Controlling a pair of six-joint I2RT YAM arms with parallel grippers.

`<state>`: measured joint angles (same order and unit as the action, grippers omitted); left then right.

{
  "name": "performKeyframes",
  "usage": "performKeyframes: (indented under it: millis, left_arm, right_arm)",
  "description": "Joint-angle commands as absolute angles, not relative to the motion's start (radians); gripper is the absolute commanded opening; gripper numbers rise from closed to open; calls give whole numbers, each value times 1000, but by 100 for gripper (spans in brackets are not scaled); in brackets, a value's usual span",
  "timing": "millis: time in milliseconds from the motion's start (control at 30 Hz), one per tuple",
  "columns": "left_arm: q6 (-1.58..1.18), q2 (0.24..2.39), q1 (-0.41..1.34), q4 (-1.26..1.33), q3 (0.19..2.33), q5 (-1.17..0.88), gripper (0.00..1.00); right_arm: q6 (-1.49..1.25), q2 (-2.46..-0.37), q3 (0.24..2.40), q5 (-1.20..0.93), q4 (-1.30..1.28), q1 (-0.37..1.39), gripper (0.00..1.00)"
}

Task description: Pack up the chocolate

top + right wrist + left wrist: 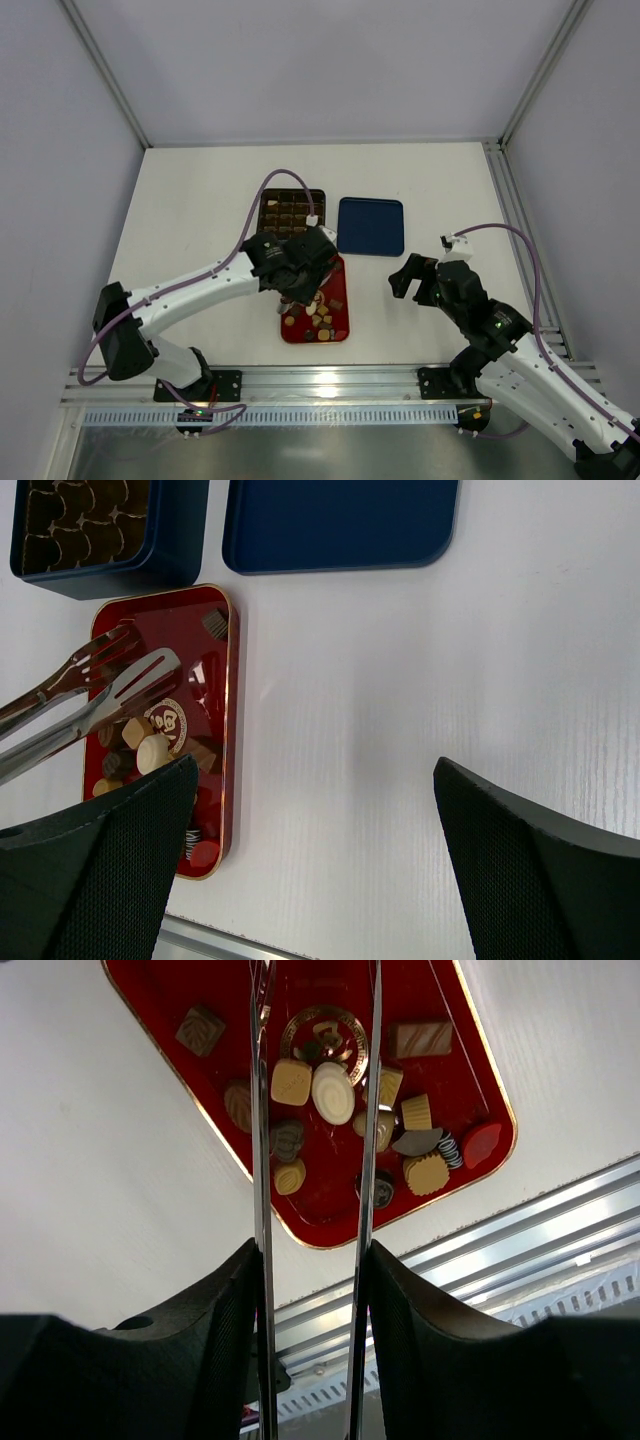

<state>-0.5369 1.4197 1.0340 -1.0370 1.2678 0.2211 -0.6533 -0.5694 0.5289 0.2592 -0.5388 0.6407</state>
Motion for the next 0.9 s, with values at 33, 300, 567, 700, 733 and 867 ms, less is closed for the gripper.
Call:
performKeyframes:
  millis: [33,300,567,700,733,867]
  left_arm:
    - [-514,1489,1039,-970,1348,244,46]
    - [-489,1589,1037,-965,1422,276,46]
    - [-479,1628,1026,-954,1433,279,46]
    - [-474,1635,1020,-934,1425,273,45]
    - [-474,1635,1017,-933,1422,272,45]
    - [-469,1647,1012,-916,1424,262,45]
  right_arm:
    - [-657,-568,543,270,-509,644,100]
    - [-657,-555,548,273,-525,644,100]
    - [-661,-545,542,272,-529,644,100]
    - [-661,-540,540,272,-535,644,100]
    - [-663,-540,540,272,-535,644,100]
    - [-663,-537,543,275,-540,644,100]
